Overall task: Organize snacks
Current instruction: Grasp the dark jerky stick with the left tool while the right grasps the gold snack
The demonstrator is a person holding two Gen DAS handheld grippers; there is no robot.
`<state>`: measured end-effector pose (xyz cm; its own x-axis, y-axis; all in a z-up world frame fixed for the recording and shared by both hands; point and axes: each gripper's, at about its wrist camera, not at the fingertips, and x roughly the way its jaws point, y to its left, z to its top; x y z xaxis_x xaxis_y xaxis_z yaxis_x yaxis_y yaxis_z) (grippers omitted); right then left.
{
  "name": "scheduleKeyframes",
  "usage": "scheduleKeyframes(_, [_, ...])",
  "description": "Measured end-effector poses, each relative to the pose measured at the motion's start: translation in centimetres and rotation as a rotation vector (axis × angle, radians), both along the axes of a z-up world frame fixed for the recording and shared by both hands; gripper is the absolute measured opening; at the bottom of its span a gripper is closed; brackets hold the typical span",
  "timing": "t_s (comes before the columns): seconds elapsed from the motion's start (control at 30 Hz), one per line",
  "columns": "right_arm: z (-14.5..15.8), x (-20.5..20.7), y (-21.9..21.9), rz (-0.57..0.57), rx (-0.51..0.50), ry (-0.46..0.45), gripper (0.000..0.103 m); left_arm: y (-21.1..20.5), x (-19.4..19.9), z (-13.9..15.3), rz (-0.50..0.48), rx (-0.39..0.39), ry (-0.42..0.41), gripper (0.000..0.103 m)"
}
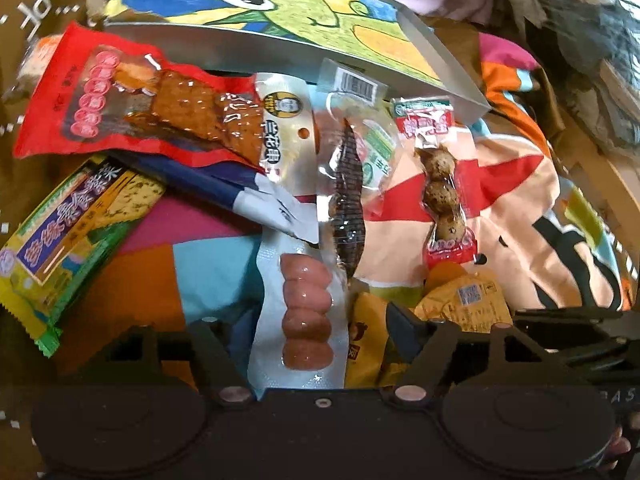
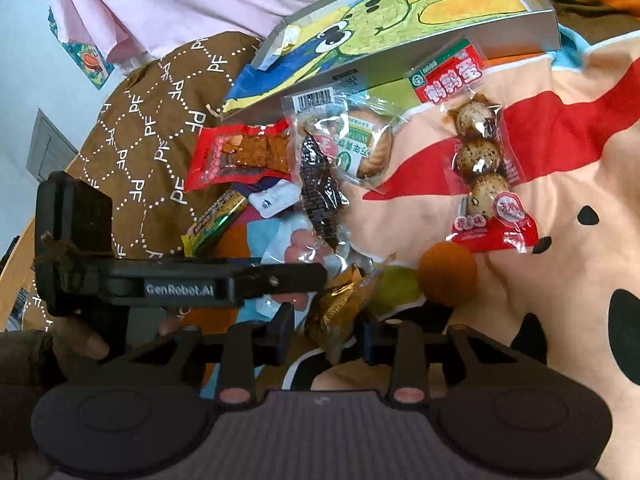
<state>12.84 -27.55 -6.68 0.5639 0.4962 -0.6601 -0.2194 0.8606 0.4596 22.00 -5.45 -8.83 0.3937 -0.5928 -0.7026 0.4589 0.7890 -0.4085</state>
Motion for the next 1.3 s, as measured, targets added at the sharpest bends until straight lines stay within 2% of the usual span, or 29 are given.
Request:
scheduleKeyframes(0.1, [-0.5,0.3,-0.4,-0.038,0.012,0.026,0.026,0.1,0.0,0.0,0.002,-0.001,0.005,0.068])
scheduleKeyframes(0.13, [-0.7,0.5,-0.7,-0.057,0.026,0.039,0.020,0.2,0.0,0.0,0.010,0.003,0.007,0.061])
scheduleKeyframes(0.23, [-0.8,0.5,-1.4,-0.100,0.051,0.047,0.018,0.5,0.2,0.0,0.042,0.012,0.014,0.046])
scheduleKeyframes(0.3, [-0.1,0.2,-1.1,-0.107,-0.007,0.003,0.017,0.9,0.2,0.0,0.056,-0.001,0.025,0.043])
scheduleKeyframes(0.43, [1.4,-0.9,-0.4,-0.122,-0.190,-0.115,0.016,0.9,0.0,0.3,0.057,-0.020,0.023,0.037])
scheduleKeyframes(0.6, [2.2,-1.2,-0.3,-0.148,-0.256,-0.166,0.016,-0.2,-1.1,1.2,-0.005,-0.017,-0.034,0.036])
scheduleKeyframes(0.73, [2.5,-1.2,-0.2,-0.157,-0.274,-0.178,0.016,-2.1,-2.2,1.3,-0.070,0.050,-0.100,0.036])
scheduleKeyframes(0.83, [2.8,-1.3,-0.2,-0.163,-0.275,-0.185,0.016,-3.3,-2.2,0.8,-0.090,0.087,-0.108,0.035])
scheduleKeyframes(1.0, [2.7,-1.2,-0.4,-0.170,-0.272,-0.186,0.016,-3.8,-1.3,0.1,-0.022,0.085,-0.078,0.030])
scheduleKeyframes(1.1, [2.6,-1.2,-0.3,-0.163,-0.285,-0.196,0.016,-3.5,-1.3,0.0,0.007,0.076,-0.068,0.022])
scheduleKeyframes(1.3, [2.6,-1.8,1.0,-0.129,-0.390,-0.256,0.016,-3.4,-2.4,0.5,0.052,0.109,-0.057,0.019])
